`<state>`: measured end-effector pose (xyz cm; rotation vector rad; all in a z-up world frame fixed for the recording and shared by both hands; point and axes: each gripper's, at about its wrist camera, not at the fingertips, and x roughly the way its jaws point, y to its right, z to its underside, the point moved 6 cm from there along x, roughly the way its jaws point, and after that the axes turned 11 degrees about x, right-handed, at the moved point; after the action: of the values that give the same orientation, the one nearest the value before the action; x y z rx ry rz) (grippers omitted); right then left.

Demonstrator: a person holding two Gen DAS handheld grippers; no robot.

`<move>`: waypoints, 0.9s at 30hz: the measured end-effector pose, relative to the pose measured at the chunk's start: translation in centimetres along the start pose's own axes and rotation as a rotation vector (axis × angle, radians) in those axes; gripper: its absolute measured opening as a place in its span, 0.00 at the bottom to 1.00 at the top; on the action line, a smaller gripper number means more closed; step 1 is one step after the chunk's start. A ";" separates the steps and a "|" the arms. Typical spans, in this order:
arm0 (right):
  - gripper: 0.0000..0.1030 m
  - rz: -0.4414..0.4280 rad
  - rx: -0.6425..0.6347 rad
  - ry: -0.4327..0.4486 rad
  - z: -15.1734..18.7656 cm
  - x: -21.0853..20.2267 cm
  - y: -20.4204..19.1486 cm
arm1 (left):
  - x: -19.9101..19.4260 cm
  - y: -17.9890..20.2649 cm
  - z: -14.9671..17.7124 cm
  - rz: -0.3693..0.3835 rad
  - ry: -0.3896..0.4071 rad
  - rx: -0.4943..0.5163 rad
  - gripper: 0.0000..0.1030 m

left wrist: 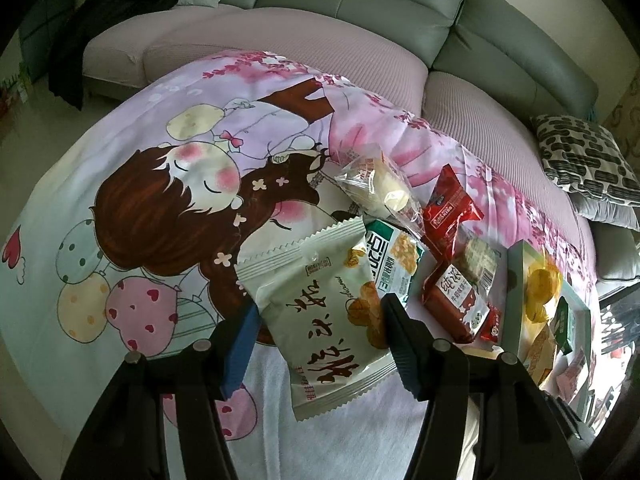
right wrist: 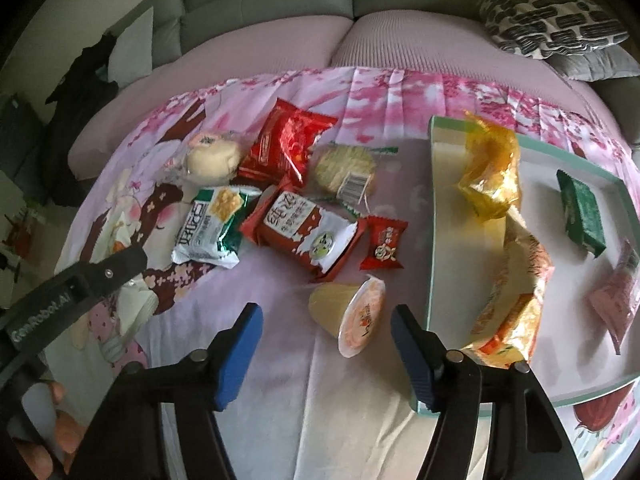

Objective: Organize snacks
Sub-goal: 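Lower the right tool onto the yellow jelly cup and close on it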

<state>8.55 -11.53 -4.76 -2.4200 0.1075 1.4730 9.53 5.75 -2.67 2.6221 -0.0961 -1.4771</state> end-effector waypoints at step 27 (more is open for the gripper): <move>0.43 0.078 -0.003 -0.035 -0.2 3.0 0.9 | 0.4 0.1 0.1 0.010 -0.015 0.005 0.61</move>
<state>9.91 -12.21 -7.48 -2.4166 0.1942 1.5499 9.65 5.57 -3.03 2.6107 -0.1142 -1.4949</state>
